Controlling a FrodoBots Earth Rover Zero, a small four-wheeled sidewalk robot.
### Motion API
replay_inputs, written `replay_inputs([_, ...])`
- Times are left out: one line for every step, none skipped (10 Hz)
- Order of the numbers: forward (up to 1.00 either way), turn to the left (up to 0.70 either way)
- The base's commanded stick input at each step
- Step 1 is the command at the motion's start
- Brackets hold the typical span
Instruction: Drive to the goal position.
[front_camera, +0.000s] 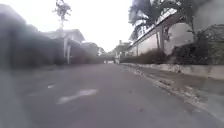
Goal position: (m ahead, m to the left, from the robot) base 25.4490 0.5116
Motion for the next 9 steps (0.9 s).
replay_inputs([1.0,0.0])
replay_inputs([1.0,0.0])
replay_inputs([1.0,0.0])
replay_inputs([1.0,0.0])
replay_inputs([1.0,0.0])
replay_inputs([1.0,0.0])
replay_inputs([1.0,0.0])
replay_inputs([1.0,0.0])
replay_inputs([1.0,0.0])
